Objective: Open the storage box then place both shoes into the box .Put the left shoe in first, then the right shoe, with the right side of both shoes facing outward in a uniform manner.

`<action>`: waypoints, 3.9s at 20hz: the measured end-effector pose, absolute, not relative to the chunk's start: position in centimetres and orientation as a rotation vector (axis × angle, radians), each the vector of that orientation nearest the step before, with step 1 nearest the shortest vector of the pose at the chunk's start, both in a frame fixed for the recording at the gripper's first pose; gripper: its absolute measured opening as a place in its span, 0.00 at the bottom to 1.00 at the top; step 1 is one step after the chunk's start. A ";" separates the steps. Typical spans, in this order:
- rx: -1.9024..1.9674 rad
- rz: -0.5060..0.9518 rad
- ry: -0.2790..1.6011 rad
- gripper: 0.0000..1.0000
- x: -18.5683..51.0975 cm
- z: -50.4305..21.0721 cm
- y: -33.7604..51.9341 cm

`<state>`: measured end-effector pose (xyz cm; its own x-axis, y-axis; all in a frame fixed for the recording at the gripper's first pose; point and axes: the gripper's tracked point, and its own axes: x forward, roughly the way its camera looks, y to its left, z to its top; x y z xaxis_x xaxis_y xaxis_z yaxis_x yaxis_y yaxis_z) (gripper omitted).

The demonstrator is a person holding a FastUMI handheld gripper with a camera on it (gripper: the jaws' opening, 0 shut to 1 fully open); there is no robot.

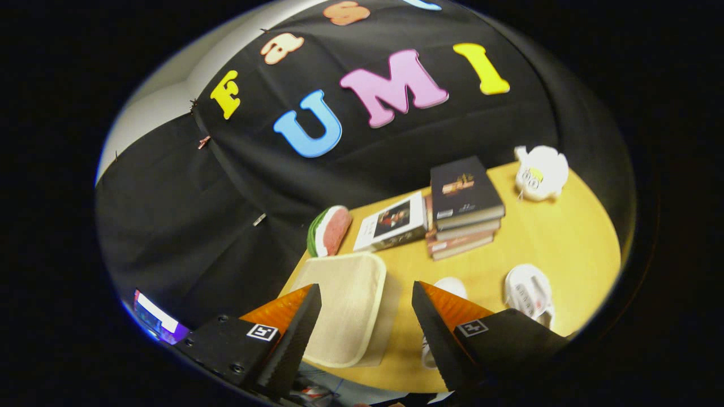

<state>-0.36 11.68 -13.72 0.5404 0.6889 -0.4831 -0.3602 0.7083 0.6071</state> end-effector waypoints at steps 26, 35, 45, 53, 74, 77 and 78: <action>1.182 0.934 1.441 0.25 -6.7 -23.5 19.8; 1.059 0.900 1.402 0.05 -6.4 -23.2 20.0; 1.006 0.857 1.326 0.05 -7.0 -16.2 22.5; 0.969 1.017 1.199 0.05 -8.3 -6.4 32.1; 0.625 1.078 1.189 0.08 -12.5 -10.7 53.1; 0.517 1.064 1.099 0.69 -11.3 -10.6 51.0; 0.491 1.060 1.068 0.97 -10.7 -10.5 50.3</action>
<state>-10.69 50.30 -10.46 0.0852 0.8815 -0.4645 -0.4583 0.4486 0.7673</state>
